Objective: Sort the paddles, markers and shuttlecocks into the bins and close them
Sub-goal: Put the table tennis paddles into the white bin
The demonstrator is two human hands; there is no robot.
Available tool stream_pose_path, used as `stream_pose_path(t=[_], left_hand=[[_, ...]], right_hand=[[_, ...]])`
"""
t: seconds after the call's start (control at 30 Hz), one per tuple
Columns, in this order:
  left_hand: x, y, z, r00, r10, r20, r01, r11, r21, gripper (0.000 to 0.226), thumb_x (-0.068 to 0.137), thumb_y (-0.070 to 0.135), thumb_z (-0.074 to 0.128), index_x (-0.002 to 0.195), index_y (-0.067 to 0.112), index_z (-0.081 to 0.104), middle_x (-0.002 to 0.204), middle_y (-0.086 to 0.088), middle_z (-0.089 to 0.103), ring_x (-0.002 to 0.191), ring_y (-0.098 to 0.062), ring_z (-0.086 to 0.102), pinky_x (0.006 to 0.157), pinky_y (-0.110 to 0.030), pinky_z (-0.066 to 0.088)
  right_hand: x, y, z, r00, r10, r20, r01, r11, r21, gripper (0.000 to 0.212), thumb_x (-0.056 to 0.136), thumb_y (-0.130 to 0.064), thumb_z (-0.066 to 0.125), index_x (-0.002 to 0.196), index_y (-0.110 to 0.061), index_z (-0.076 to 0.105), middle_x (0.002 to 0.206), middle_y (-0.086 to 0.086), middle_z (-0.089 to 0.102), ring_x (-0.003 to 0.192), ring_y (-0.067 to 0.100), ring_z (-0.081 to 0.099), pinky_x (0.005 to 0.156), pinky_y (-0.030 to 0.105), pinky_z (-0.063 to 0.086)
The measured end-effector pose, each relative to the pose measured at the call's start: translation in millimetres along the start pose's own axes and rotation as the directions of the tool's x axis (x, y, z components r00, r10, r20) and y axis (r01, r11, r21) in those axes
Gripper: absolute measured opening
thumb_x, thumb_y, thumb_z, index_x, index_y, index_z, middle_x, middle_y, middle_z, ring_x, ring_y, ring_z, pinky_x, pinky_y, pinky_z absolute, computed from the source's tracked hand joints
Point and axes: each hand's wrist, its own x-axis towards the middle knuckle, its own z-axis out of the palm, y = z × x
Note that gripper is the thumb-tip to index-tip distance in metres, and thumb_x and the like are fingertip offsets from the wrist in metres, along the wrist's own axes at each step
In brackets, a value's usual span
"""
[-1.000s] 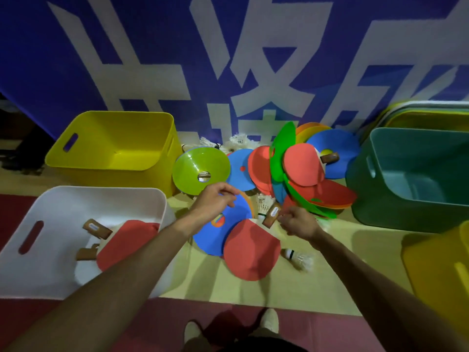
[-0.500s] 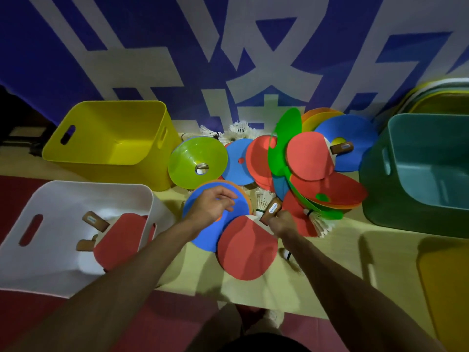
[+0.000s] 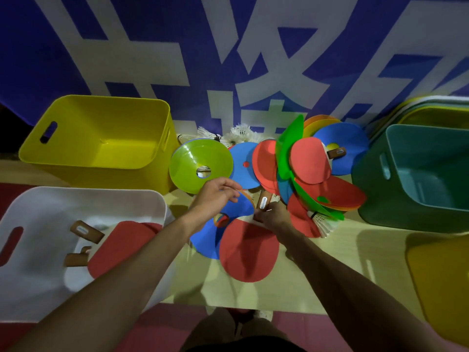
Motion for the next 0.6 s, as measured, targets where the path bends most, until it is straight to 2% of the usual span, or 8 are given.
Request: stream_pose_path(t=[0.07,0.1,0.17,0.23,0.3,0.37,0.47,0.6], left_hand=[[3,3,-6,1.0,0.018,0.009,-0.018,0.999,-0.035,0.02,0.089,-0.006,0.048,0.094,0.007,0.063,0.079,-0.004,0.064,0.068,-0.011,0.06,0.058,-0.006,0.045],[5,4,-9,1.0,0.028,0.011,-0.027,0.999,-0.039,0.021,0.089,-0.005,0.048,0.091,0.009,0.064,0.079,-0.004,0.065,0.068,-0.011,0.061,0.061,-0.009,0.046],[10,8,-14,0.999,0.046,0.011,-0.046,0.998,-0.042,0.023,0.089,-0.004,0.048,0.089,0.013,0.064,0.08,-0.003,0.066,0.069,-0.011,0.062,0.063,-0.012,0.047],[14,14,-16,0.998,0.058,-0.003,-0.058,0.996,-0.07,0.022,0.089,-0.004,0.047,0.092,0.01,0.065,0.08,-0.004,0.066,0.069,-0.011,0.062,0.059,-0.009,0.048],[18,23,-13,0.997,0.072,-0.001,-0.072,0.991,-0.11,0.023,0.089,-0.006,0.045,0.091,0.008,0.064,0.079,-0.005,0.064,0.067,-0.013,0.061,0.055,-0.011,0.048],[22,33,-7,0.996,0.093,0.011,-0.091,0.989,-0.114,0.026,0.089,-0.006,0.044,0.086,0.011,0.064,0.078,-0.004,0.065,0.066,-0.012,0.061,0.054,-0.012,0.047],[27,49,9,0.99,0.136,0.041,-0.131,0.985,-0.114,0.026,0.088,-0.008,0.043,0.087,0.009,0.063,0.076,-0.006,0.064,0.063,-0.012,0.06,0.052,-0.009,0.045],[38,73,39,0.978,0.187,0.088,-0.176,0.977,-0.118,0.026,0.089,-0.009,0.042,0.087,0.008,0.061,0.076,-0.008,0.063,0.065,-0.015,0.059,0.056,-0.012,0.047]], right_hand=[[-7,-11,-8,1.0,-0.021,0.022,0.023,0.997,-0.076,0.019,0.079,-0.025,0.072,0.084,-0.007,0.067,0.086,0.01,0.066,0.084,0.025,0.062,0.067,0.028,0.041],[-10,-16,-13,0.999,-0.042,0.028,0.045,0.995,-0.091,0.015,0.081,-0.022,0.071,0.077,-0.01,0.062,0.085,0.011,0.063,0.082,0.025,0.059,0.065,0.028,0.038],[-18,-25,-27,0.995,-0.099,0.02,0.101,0.989,-0.108,0.022,0.082,-0.017,0.067,0.068,-0.016,0.05,0.082,0.011,0.057,0.079,0.024,0.054,0.063,0.029,0.034],[-24,-33,-45,0.984,-0.176,-0.007,0.173,0.976,-0.134,0.013,0.083,-0.015,0.067,0.081,-0.011,0.055,0.085,0.012,0.059,0.082,0.029,0.057,0.067,0.033,0.039],[-27,-38,-68,0.972,-0.234,-0.032,0.23,0.967,-0.112,0.015,0.083,-0.013,0.067,0.094,-0.008,0.057,0.087,0.011,0.062,0.084,0.029,0.058,0.07,0.035,0.042],[-30,-43,-94,0.968,-0.242,-0.063,0.242,0.97,0.0,0.022,0.084,-0.009,0.065,0.104,-0.01,0.056,0.087,0.008,0.064,0.082,0.025,0.06,0.074,0.037,0.047],[-33,-42,-135,0.957,-0.257,-0.137,0.28,0.94,0.193,0.027,0.085,-0.001,0.063,0.106,-0.016,0.056,0.072,-0.003,0.06,0.072,0.014,0.059,0.075,0.036,0.049],[-28,-36,-187,0.946,-0.245,-0.212,0.314,0.856,0.411,0.02,0.089,0.004,0.055,0.103,-0.009,0.059,0.083,0.007,0.065,0.075,0.013,0.065,0.068,0.024,0.051]])
